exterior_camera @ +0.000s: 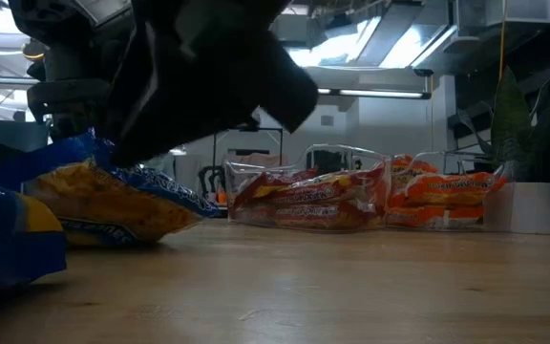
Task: Sort Maruchan noodles
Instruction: Put the blue noodle pack into the blue bin
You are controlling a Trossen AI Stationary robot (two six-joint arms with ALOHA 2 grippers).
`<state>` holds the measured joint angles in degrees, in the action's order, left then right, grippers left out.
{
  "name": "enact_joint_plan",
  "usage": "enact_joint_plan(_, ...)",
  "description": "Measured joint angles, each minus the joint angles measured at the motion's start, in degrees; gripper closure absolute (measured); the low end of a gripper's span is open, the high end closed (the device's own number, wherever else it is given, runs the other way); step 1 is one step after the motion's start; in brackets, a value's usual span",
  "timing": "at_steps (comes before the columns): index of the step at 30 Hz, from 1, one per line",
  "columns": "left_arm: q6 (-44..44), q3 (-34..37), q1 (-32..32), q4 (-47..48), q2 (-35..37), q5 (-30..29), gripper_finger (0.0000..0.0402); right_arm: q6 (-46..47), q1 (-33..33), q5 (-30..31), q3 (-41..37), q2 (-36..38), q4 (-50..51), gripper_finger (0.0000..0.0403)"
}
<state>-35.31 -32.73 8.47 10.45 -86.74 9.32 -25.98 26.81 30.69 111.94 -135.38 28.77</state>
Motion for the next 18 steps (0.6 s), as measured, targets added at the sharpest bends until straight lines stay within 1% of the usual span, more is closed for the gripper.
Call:
enact_joint_plan(2,0.00,0.00,0.00,0.03,0.00,-0.02,0.0402,0.08,-0.58,-0.57,-0.04,-0.10,-0.43,0.0070)
enact_joint_plan(4,0.00,0.00,0.00,0.03,0.00,-0.05,0.0402,0.54,-1.05,-2.56,0.00,-0.37,-1.77,0.0064)
enact_joint_plan(7,0.02,0.00,0.00,0.05,0.02,-0.15,0.0402,0.73,-1.13,-3.59,0.00,-1.48,-2.46,0.0064)
enact_joint_plan(11,0.04,-0.01,0.00,0.03,0.02,-0.36,0.0402,-1.56,-1.36,-3.78,-0.11,-3.49,-3.86,0.0067)
enact_joint_plan(13,0.04,0.00,0.00,-0.04,0.02,-0.40,0.0401,-2.73,-1.45,-2.85,-0.09,-4.48,-5.76,0.0067)
enact_joint_plan(16,0.04,0.00,0.00,-0.08,0.04,-0.44,0.0401,-2.98,-1.70,0.77,-0.09,-5.75,-8.91,0.0068)
enact_joint_plan(18,0.04,0.00,0.00,-0.10,0.04,-0.34,0.0401,-2.81,-1.84,3.13,-0.10,-5.90,-8.88,0.0068)
